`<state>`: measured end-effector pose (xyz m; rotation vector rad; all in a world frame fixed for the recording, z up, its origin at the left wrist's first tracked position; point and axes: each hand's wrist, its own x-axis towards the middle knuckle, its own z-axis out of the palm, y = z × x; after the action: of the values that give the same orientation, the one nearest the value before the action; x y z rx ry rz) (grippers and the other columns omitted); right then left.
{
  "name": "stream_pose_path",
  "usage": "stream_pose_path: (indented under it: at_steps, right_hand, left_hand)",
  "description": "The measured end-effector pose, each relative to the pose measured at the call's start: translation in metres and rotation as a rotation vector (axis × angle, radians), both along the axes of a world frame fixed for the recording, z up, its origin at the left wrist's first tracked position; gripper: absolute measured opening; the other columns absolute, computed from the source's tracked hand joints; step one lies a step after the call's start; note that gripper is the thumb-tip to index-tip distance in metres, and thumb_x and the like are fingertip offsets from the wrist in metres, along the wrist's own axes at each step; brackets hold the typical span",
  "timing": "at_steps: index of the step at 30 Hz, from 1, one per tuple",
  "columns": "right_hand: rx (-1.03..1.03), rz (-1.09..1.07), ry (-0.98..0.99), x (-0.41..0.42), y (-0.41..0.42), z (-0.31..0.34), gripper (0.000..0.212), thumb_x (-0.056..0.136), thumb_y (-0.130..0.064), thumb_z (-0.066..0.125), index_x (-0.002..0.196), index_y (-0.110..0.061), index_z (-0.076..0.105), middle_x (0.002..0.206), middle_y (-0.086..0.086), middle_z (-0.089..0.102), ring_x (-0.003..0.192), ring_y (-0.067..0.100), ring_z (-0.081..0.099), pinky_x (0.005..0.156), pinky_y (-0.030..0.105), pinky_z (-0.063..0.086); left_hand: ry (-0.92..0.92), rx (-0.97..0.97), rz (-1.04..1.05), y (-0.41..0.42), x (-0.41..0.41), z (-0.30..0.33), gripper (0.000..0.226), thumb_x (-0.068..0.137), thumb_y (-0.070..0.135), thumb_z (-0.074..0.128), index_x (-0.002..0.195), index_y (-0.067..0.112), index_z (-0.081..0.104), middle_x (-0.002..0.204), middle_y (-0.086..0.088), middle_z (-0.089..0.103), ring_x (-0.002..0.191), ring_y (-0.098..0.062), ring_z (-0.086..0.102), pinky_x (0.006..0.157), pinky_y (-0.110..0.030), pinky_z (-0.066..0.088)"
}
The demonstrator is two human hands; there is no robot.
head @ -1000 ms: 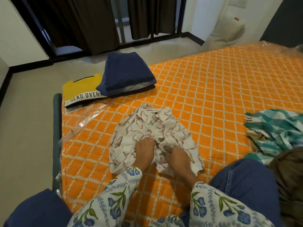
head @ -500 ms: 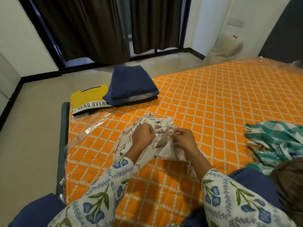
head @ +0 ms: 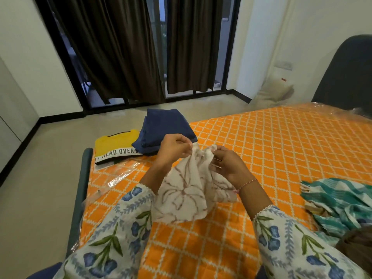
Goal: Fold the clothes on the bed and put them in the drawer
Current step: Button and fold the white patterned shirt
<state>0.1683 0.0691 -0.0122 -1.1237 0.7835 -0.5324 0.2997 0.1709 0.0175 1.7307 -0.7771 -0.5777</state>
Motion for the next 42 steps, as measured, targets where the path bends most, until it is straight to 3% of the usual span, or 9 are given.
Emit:
stream_pose_path:
  at_steps: [3,6,8,10,15,20,25,33,42]
  right_hand:
    - [0.218,0.045,0.005,-0.001,-0.013,0.013,0.013,0.093,-0.009,0.050,0.084,-0.013,0.059,0.075,0.002,0.054,0.067,0.016,0.051,0.054,0.027,0.049]
    - [0.190,0.145,0.050,-0.001,-0.014,0.024,0.018,0.087,-0.001,0.054,0.074,-0.012,0.057,0.075,0.005,0.053,0.067,0.017,0.048,0.064,0.029,0.044]
    - [0.161,0.162,-0.004,-0.003,-0.010,0.032,0.017,0.086,0.004,0.056,0.081,-0.010,0.062,0.077,0.006,0.062,0.071,0.017,0.056,0.069,0.028,0.050]
    - [0.006,0.156,0.003,-0.006,-0.006,0.035,0.016,0.085,0.006,0.060,0.090,-0.009,0.065,0.079,0.004,0.067,0.074,0.015,0.063,0.073,0.027,0.055]
    - [-0.351,0.012,0.125,-0.006,0.011,0.018,0.019,0.084,0.013,0.057,0.091,-0.002,0.065,0.075,0.004,0.062,0.066,0.012,0.059,0.053,0.018,0.050]
    - [-0.627,-0.121,0.257,-0.003,0.017,-0.009,0.014,0.079,-0.003,0.071,0.070,-0.014,0.072,0.072,0.007,0.068,0.073,0.026,0.064,0.068,0.041,0.054]
    - [-0.836,-0.228,0.327,0.001,0.028,-0.015,0.004,0.080,-0.010,0.073,0.077,-0.009,0.076,0.076,0.006,0.071,0.072,0.020,0.065,0.069,0.036,0.055]
    - [-0.488,-0.074,0.194,-0.005,0.041,-0.020,0.010,0.077,0.002,0.073,0.074,-0.007,0.069,0.068,0.004,0.065,0.065,0.016,0.061,0.058,0.025,0.052]
    - [-0.310,-0.131,0.085,-0.010,0.044,-0.023,0.011,0.078,0.009,0.068,0.078,-0.002,0.069,0.075,0.011,0.068,0.066,0.016,0.063,0.055,0.018,0.052]
  left_hand:
    - [0.144,0.000,-0.043,0.003,0.000,0.010,0.013,0.089,0.000,0.059,0.080,0.005,0.066,0.072,-0.007,0.062,0.060,-0.009,0.059,0.056,-0.015,0.052]
    - [0.193,-0.001,-0.036,0.003,-0.003,0.006,0.012,0.089,0.000,0.060,0.081,0.005,0.068,0.070,-0.005,0.064,0.053,-0.003,0.060,0.055,-0.014,0.051]
    - [0.203,-0.027,-0.025,0.004,-0.009,0.000,0.011,0.088,0.001,0.061,0.082,0.006,0.069,0.075,-0.006,0.066,0.061,-0.007,0.063,0.059,-0.014,0.053]
    - [0.225,-0.063,-0.029,0.005,-0.016,-0.006,0.009,0.087,0.001,0.063,0.082,0.006,0.070,0.078,-0.007,0.067,0.067,-0.011,0.063,0.062,-0.016,0.054]
    - [0.075,0.013,0.011,0.006,-0.029,-0.017,0.012,0.084,-0.004,0.062,0.078,0.004,0.070,0.071,-0.002,0.064,0.067,-0.008,0.060,0.054,-0.015,0.049]
    - [-0.152,0.177,0.105,0.003,-0.030,-0.030,0.014,0.080,0.001,0.062,0.071,0.005,0.072,0.073,-0.008,0.070,0.074,-0.021,0.067,0.070,-0.039,0.059]
    - [-0.154,0.273,0.130,0.004,-0.032,-0.031,0.020,0.078,0.005,0.064,0.061,0.011,0.071,0.063,-0.005,0.069,0.070,-0.021,0.070,0.070,-0.047,0.059]
    - [-0.111,0.148,0.093,0.014,-0.039,-0.032,0.017,0.079,-0.004,0.060,0.067,0.004,0.070,0.063,-0.011,0.066,0.072,-0.029,0.069,0.073,-0.046,0.058]
    - [-0.114,0.083,0.145,0.013,-0.043,-0.050,0.024,0.077,-0.002,0.062,0.062,0.017,0.068,0.064,-0.008,0.068,0.067,-0.026,0.069,0.071,-0.047,0.058]
